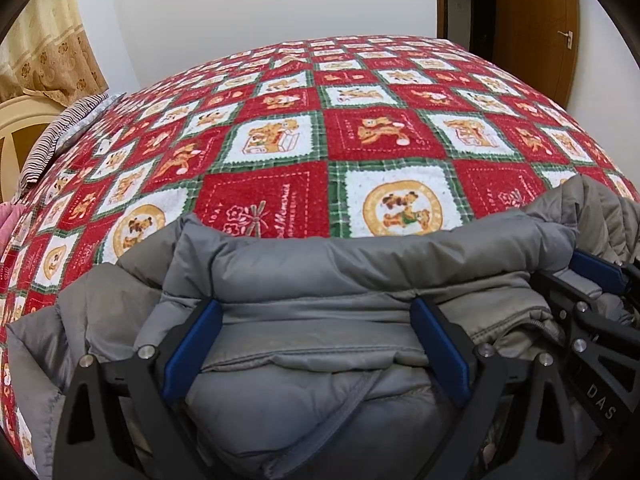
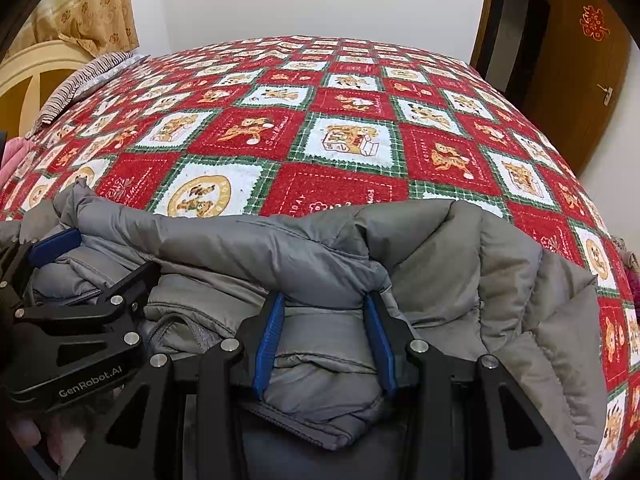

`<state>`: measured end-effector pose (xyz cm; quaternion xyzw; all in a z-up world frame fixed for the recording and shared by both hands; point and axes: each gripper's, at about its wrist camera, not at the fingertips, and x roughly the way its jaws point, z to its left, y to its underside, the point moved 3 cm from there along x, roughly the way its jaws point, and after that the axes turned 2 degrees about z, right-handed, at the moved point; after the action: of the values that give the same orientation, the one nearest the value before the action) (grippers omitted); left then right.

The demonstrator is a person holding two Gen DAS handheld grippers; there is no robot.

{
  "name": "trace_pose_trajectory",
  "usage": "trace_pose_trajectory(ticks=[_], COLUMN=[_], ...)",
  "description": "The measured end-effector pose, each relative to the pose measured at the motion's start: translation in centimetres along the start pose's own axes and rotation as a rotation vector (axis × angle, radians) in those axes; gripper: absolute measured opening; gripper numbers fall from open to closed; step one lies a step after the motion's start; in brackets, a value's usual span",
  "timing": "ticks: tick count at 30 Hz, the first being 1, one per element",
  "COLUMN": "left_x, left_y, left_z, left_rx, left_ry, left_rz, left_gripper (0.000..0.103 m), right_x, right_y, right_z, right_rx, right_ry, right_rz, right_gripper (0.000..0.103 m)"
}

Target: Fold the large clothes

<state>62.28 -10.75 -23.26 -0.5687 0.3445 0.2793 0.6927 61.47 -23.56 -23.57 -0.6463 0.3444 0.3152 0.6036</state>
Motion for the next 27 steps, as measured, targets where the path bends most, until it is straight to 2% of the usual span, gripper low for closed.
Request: trace_pose_trajectory(ticks=[6,8,10,11,14,16,18,22,27], left_x=[0.2,-0.8,-3.2,-5.5,-9.9,-12.6,-14.9,-17.4,-19.7], left_y=[-0.4,-1.0,-1.4,-1.4,0.2,2.9,6.8,15.4,23.8], left_z=[-0.2,-0.2,0.4,1.0,2.8,4.3,5.8,8.0,11.1], left_rx=[0.018,0.047,0.044,0.034,0.031,0.041,0.064,0.129,0.072], left_ry=[-0.030,-0.042,-0.034,0.004,0.022,0.007,-0.008,-0.074,-0.103], left_rz=[0.013,0.021,-0.003,-0.039,-0.092,-0.098,-0.093,-0.035,0.045], left_gripper=[0.102,0.101,0.099,0.099,0.099,0.100,0.100,0.100,0.100], right_x=[0.1,0.0,-0.7,-1.6,-6.0,-8.1,-10.0,-13.2,-16.8], right_y=[-0.2,-0.5,-0.9,-0.9,0.2,1.9,5.0,12.9,19.9], right_z=[0.1,-0.1,-0.8,-1.3,-3.4,-4.7,-5.9,-7.9,-10.4], right_rx=[-0.011,-0.027,-0.031,-0.032,-0.008,0.012,0.025,0.018,0.068], right_ry=[0.007,-0.009,-0.043,-0.045,-0.071,-0.077,-0.085,-0.066,-0.050], right_rz=[0.006,0.032,0.050,0.050,-0.009,-0.017,0.011,0.060,0.074], right_gripper=[0.043,0.043,0.048,0.054,0.063,0.064,0.065,0.066,0.066])
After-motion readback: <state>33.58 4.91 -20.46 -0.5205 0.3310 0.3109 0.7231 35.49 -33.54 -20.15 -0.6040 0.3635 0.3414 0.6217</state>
